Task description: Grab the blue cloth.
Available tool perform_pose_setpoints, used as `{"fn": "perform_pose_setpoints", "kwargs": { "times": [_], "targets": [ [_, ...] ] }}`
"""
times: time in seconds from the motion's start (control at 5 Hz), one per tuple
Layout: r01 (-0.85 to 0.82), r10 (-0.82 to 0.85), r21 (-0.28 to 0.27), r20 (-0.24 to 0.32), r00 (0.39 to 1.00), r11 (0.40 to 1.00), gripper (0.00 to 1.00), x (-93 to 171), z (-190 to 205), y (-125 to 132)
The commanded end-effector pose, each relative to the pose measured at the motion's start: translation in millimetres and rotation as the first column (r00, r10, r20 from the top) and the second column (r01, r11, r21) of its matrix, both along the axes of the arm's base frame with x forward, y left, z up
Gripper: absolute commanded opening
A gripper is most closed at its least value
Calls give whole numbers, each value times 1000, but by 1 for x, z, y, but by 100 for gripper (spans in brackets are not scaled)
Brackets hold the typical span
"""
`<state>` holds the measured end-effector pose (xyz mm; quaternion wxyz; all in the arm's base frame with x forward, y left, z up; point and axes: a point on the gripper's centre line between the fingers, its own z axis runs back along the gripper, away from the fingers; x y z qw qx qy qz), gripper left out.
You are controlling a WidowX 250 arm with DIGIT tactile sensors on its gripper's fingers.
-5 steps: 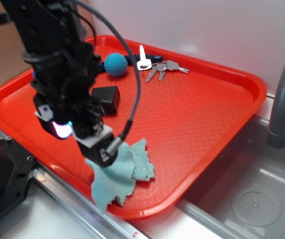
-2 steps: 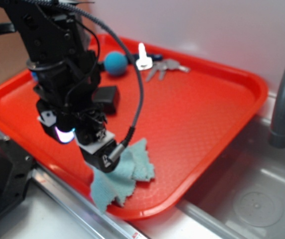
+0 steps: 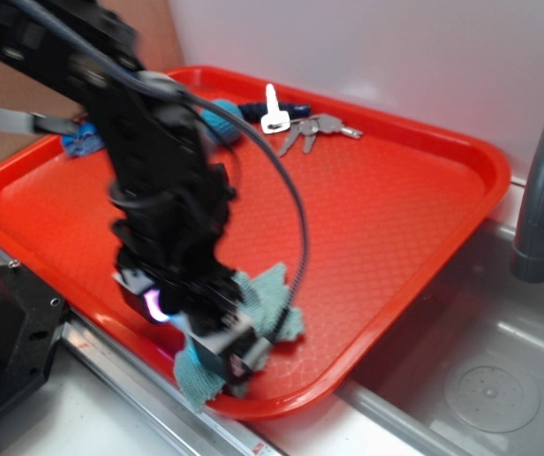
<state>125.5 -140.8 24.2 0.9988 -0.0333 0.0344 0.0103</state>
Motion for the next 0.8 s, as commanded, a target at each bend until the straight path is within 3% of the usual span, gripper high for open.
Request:
{"fn": "perform_pose_setpoints", "kwargs": {
  "times": [0.0, 0.2, 0.4, 0.6],
  "targets": [
    [11, -11, 19, -9, 1000, 1000, 100, 2, -9, -9],
    [-5, 5, 16, 17, 1000, 1000, 0, -2, -1, -7],
    [26, -27, 16, 40, 999, 1000, 0, 14, 20, -2],
    [35, -36, 23, 76, 996, 999, 0, 48, 43, 7]
  ]
}}
